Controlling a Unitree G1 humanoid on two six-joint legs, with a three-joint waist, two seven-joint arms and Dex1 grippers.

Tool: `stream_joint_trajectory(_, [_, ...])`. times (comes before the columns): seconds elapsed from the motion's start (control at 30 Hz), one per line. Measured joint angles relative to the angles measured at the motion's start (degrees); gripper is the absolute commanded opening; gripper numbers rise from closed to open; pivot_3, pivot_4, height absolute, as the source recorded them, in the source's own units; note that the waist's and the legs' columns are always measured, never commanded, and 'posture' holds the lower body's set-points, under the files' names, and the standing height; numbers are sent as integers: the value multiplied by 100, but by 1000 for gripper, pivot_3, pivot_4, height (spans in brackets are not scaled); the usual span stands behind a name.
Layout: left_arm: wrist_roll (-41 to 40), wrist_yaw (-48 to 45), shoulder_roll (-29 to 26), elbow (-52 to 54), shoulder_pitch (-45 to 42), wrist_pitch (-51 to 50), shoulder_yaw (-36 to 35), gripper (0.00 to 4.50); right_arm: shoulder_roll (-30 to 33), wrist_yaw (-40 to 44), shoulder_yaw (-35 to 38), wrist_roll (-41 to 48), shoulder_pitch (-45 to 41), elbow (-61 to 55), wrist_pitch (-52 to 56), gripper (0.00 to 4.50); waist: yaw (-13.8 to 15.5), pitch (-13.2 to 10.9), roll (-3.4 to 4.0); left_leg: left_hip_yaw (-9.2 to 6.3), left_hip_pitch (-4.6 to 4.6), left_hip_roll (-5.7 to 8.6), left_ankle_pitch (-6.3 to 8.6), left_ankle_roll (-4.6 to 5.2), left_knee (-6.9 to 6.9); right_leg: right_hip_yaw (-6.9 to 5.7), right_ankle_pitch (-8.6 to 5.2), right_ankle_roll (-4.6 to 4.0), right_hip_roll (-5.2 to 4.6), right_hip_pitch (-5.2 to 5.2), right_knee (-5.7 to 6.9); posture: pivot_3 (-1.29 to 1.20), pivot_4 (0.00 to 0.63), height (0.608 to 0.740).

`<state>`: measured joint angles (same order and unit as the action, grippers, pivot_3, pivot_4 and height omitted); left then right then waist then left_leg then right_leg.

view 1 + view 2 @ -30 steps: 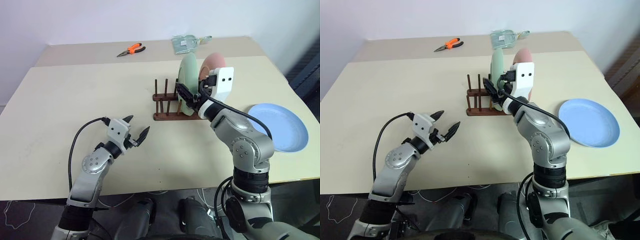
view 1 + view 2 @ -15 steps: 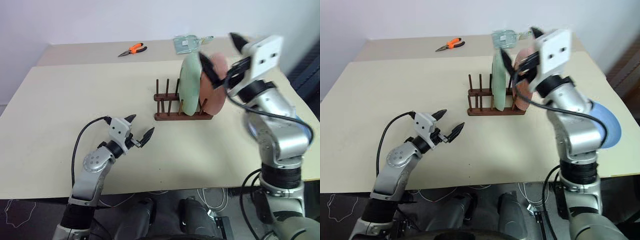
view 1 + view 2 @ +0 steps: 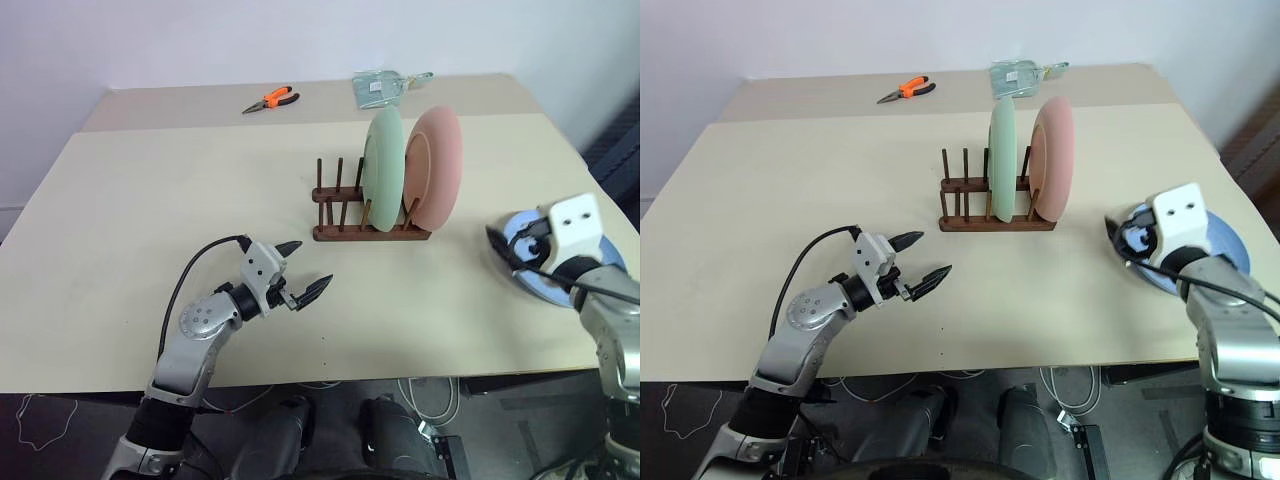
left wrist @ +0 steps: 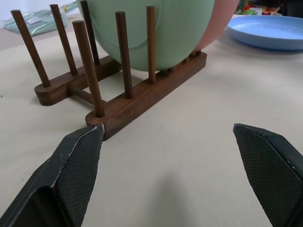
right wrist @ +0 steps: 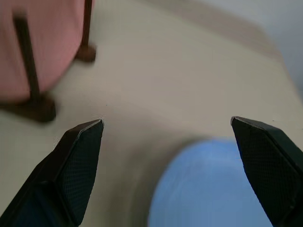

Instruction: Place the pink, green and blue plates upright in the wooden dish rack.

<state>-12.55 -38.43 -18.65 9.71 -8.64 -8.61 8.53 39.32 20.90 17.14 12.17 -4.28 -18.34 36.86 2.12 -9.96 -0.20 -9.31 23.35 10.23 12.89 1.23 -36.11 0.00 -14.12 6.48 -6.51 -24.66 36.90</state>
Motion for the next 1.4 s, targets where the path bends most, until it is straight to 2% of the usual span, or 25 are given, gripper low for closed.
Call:
stream_joint_trajectory(0.07, [0, -27, -6, -1, 0, -2, 1, 4495, -48, -142, -155, -145, 82, 21, 159, 4387, 4, 0, 0, 0, 1, 0, 0, 0, 0, 0, 0, 0, 0, 0, -2, 0, 150, 740])
stream_joint_trajectory(0.17, [0, -43, -20, -1, 1, -3, 1, 4500, -98, -326, -272, -316, 111, 189, 343, 3535, 16, 0, 0, 0, 1, 0, 0, 0, 0, 0, 0, 0, 0, 0, -2, 0, 150, 740])
stream_joint_trajectory(0.23, [2, -41, -49, -1, 4, -3, 0, 4500, -145, -408, -281, -387, 127, 307, 500, 2626, 15, 0, 0, 0, 1, 0, 0, 0, 0, 0, 0, 0, 0, 0, -2, 0, 150, 740])
stream_joint_trajectory(0.3, [5, -33, -69, 0, 7, -3, -4, 4500, -202, -476, -281, -416, 118, 424, 635, 1442, 12, 0, 0, 0, 1, 0, 0, 0, 1, 0, 0, 0, 1, 0, -2, 0, 150, 740])
stream_joint_trajectory(0.4, [8, -19, -70, 0, 13, -2, -4, 4500, -213, -490, -281, -425, 18, 457, 715, 21, 11, 0, 0, 0, 0, 0, 0, 0, 1, 0, 0, 0, 1, 0, -2, 0, 150, 740])
stream_joint_trajectory(0.63, [71, 26, -72, -12, 31, 23, -9, 4500, -224, -572, -276, -476, -393, 444, 581, 21, -1, 0, 1, 1, 0, 0, 0, 0, 1, 0, 0, 1, 1, 0, -3, 0, 150, 740])
stream_joint_trajectory(0.8, [181, 205, -61, -232, -31, 260, -76, 4500, -278, -802, 147, -281, -1876, 278, -146, 21, -11, -16, 31, 5, 1, -2, -2, -2, 3, 1, 0, 1, 2, -4, 0, 0, 150, 740])
stream_joint_trajectory(0.9, [325, 466, -59, -533, -159, 558, -271, 4500, -746, -693, 547, 812, -3152, -273, -230, 21, -15, -17, 28, 2, 1, -8, -1, -2, 10, 0, 1, 1, 6, -7, -1, 0, 150, 740])
stream_joint_trajectory(1.0, [451, 718, -64, -783, -314, 834, -476, 4500, -1235, -633, 649, 2211, -3882, -814, 158, 21, 11, -11, 18, -5, 2, -8, -1, -2, 9, -4, 1, 0, 6, -3, -6, 0, 150, 740])
stream_joint_trajectory(1.07, [503, 827, -104, -925, -303, 984, -600, 4500, -1569, -738, 619, 3088, -4012, -979, 428, 21, 28, -10, 15, -7, 3, -4, 1, 3, 4, -5, 2, 0, 5, 9, -25, 0, 150, 740])
stream_joint_trajectory(1.2, [584, 920, -162, -1164, -289, 1177, -729, 4500, -2817, -1771, 448, 5162, -4356, -1066, 605, 21, -20, -13, 22, -4, 4, -3, 2, 4, 9, 2, 12, -2, 7, 0, -26, 0, 150, 740])
stream_joint_trajectory(1.3, [624, 991, -163, -1197, -267, 1269, -755, 4500, -3397, -2455, 40, 6057, -4404, -1044, 620, 21, -31, -12, 22, -7, 3, -4, 1, 3, 10, 2, 11, -2, 8, -5, -14, 0, 150, 740])
stream_joint_trajectory(1.4, [648, 1041, -173, -1196, -208, 1302, -772, 4500, -3705, -2864, -242, 6474, -4278, -928, 575, 21, -43, -11, 23, -5, 2, -3, 1, 3, 7, 2, 11, -2, 9, -4, -10, 0, 150, 740])
